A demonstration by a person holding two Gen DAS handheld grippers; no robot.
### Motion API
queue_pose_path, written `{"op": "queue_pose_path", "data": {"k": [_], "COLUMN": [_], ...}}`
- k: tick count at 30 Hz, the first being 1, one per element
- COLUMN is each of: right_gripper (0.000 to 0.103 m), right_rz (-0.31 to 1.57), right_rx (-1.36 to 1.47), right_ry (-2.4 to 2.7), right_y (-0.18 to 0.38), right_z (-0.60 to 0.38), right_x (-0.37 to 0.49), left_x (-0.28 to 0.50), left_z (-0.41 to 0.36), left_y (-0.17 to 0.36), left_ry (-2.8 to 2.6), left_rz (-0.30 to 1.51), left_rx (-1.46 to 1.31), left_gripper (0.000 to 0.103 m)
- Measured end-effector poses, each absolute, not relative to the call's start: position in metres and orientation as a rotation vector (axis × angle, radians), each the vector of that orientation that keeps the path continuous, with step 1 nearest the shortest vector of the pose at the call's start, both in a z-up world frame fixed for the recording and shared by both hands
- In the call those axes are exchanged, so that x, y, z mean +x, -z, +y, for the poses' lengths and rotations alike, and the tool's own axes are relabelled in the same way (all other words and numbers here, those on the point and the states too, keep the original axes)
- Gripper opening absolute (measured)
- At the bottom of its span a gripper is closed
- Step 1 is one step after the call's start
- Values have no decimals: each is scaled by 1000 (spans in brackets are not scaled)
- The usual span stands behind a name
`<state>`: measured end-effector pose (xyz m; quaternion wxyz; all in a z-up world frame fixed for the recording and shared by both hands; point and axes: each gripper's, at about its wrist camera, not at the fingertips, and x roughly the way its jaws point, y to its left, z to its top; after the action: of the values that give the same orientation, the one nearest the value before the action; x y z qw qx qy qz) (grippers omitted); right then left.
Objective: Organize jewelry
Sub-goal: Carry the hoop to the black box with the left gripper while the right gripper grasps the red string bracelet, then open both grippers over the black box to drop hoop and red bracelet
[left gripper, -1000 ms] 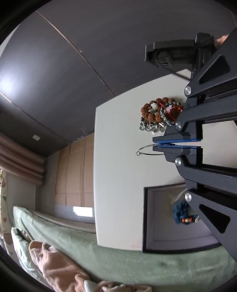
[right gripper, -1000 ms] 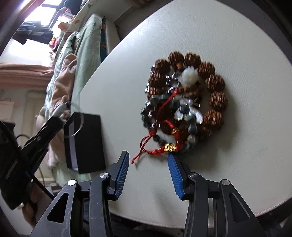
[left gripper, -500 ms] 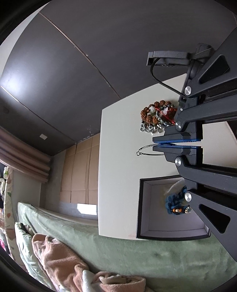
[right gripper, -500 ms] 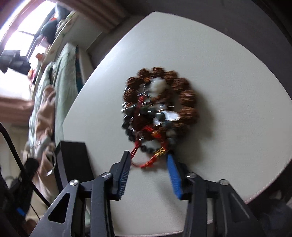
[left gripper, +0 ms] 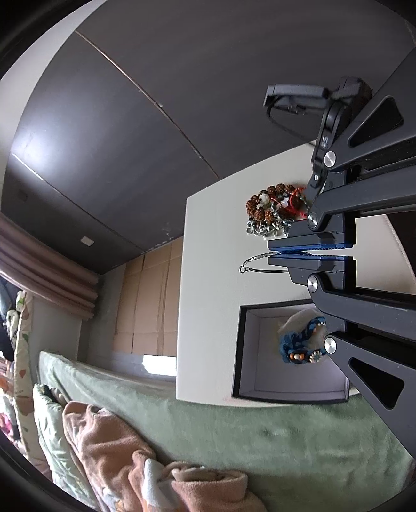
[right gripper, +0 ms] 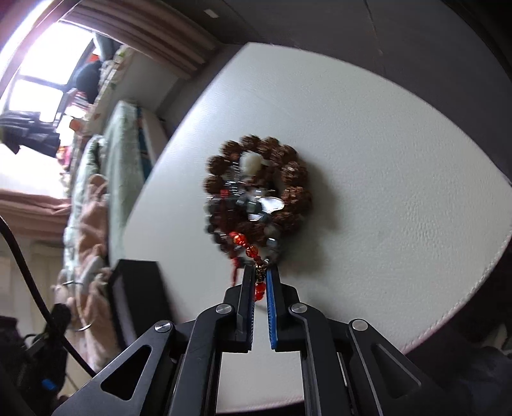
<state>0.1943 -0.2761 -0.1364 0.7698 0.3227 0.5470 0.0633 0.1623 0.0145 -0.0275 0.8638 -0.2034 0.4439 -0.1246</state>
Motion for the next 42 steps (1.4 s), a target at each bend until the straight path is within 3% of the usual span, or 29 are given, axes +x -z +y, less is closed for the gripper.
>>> {"op": "queue_pose_path", "data": {"k": [21, 22, 24, 25, 26, 42], "right_gripper": [8, 8, 8, 8, 8, 8], "right_rz": [960, 956, 950, 948, 946, 1010], "right_rx": [621, 616, 604, 600, 594, 520], "right_ry": [-563, -579, -613, -626, -641, -832], "right_y": [64, 63, 61, 60, 59, 63], "right_z": [-210, -206, -198, -195, -191, -114], "right_x": [167, 167, 169, 170, 171, 201], "left_x": [159, 160, 162, 162, 161, 144], "left_z": [56, 57, 59, 61, 62, 110], "left_y": [40, 41, 44, 44, 44, 21], "left_ry": [103, 96, 75, 64, 56, -33], "left_rz": [940, 952, 962, 958, 951, 852], "left_rx": [-486, -484, -471, -466, -464, -506], "left_gripper": [2, 5, 28, 53, 68, 70]}}
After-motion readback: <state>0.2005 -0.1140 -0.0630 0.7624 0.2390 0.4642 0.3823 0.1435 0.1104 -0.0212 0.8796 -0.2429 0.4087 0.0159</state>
